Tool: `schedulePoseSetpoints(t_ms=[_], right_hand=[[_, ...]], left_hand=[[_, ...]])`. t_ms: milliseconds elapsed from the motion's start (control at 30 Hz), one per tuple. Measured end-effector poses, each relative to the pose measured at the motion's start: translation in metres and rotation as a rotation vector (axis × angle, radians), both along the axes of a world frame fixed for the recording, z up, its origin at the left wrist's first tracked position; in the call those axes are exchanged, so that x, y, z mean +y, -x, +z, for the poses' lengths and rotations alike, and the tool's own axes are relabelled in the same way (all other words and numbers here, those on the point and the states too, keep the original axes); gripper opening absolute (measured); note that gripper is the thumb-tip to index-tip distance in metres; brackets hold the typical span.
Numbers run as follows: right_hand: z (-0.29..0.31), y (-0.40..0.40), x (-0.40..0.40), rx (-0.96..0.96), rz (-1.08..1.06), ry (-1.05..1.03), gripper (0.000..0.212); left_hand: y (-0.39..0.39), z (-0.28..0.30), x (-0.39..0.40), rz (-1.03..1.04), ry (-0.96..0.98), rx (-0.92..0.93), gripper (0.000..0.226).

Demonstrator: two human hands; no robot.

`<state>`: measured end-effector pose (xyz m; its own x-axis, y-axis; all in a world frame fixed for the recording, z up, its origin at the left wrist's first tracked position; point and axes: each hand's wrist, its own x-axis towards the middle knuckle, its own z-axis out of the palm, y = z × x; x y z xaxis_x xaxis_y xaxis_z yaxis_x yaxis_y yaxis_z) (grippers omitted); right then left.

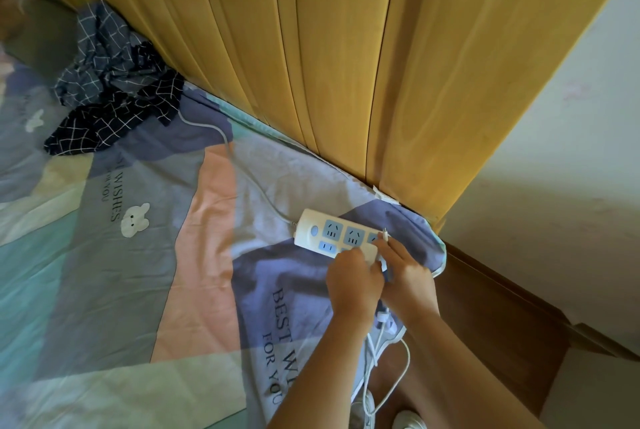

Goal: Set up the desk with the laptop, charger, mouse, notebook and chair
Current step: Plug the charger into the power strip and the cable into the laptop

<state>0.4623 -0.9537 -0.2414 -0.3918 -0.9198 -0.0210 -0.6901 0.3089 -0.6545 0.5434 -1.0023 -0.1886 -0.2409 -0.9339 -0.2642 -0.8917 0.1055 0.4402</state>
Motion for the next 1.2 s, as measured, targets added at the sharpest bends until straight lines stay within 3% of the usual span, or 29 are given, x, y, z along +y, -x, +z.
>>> schedulePoseSetpoints(t_ms=[233, 467, 567, 667, 800, 967, 1033, 1200], right_hand=[[-0.005, 0.005, 0.007, 0.026, 0.027, -0.059, 0.056], [0.019, 0.008, -0.003, 0.029, 0.015, -0.201, 0.049], [0.034, 0.004, 0.004, 0.045, -0.004, -0.152, 0.050], [0.049, 0.001, 0.017, 0.098, -0.018, -0.043, 0.055], [0.083, 0.005, 0.041, 0.104, -0.151, 0.133, 0.045], [0.115, 0.019, 0.082, 0.153, -0.315, 0.212, 0.043], [0.121, 0.023, 0.099, 0.219, -0.385, 0.227, 0.048], [0.131, 0.034, 0.154, 0.423, -0.461, 0.075, 0.065]], left_hand=[[-0.001, -0.008, 0.009, -0.018, -0.007, -0.007, 0.027], [0.004, 0.008, -0.010, -0.106, -0.038, -0.152, 0.039], [-0.001, 0.020, -0.008, -0.131, 0.029, -0.179, 0.042], [0.000, 0.031, -0.002, -0.154, 0.164, 0.025, 0.037], [0.008, 0.057, 0.017, -0.318, 0.275, 0.247, 0.026], [0.031, 0.084, 0.057, -0.223, -0.137, 0.605, 0.041], [0.043, 0.087, 0.071, -0.306, -0.180, 0.673, 0.042], [0.069, 0.087, 0.109, -0.473, -0.189, 0.644, 0.044]])
